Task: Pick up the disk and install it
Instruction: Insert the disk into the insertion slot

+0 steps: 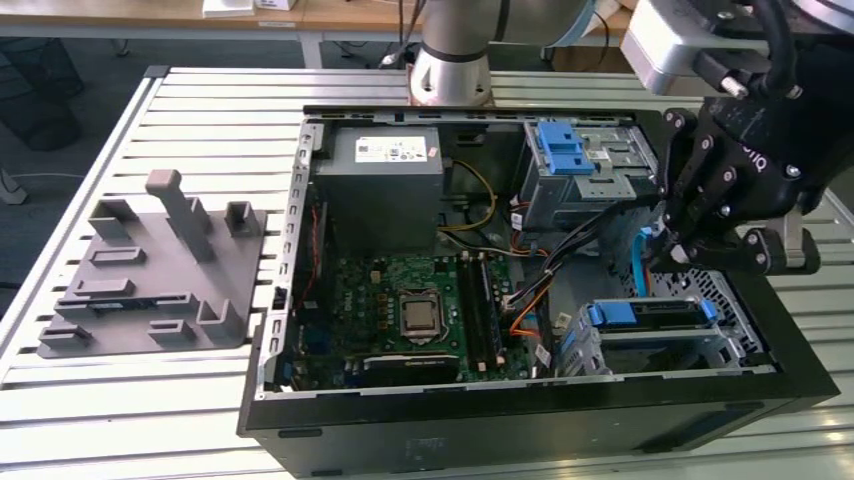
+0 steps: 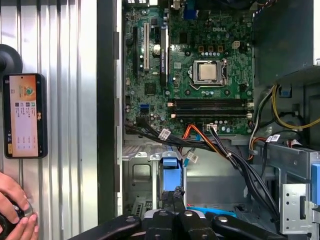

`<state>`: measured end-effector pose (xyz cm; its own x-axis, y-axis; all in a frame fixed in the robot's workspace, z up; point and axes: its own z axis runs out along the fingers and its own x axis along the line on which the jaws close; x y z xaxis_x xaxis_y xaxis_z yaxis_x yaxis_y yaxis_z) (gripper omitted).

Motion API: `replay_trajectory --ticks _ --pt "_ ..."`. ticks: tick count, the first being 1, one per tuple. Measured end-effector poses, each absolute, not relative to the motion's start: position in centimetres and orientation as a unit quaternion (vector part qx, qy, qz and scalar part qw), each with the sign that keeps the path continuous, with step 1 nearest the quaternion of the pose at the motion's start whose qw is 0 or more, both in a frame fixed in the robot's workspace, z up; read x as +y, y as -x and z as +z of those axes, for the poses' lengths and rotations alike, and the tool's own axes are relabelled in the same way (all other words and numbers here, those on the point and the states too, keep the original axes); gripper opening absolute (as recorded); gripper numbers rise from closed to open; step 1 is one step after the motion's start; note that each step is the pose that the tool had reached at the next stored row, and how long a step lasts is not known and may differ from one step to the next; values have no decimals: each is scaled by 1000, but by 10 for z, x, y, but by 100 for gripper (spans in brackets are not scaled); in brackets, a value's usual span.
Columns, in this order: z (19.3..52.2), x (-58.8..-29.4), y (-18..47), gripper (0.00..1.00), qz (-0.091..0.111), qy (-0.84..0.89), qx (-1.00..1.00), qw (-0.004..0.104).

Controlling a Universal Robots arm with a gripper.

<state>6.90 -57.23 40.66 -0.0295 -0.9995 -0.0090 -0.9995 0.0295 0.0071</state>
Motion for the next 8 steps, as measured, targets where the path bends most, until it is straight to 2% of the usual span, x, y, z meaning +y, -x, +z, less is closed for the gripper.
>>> replay_trajectory --ticks 8 --pt "392 -572 -69 11 6 697 717 1"
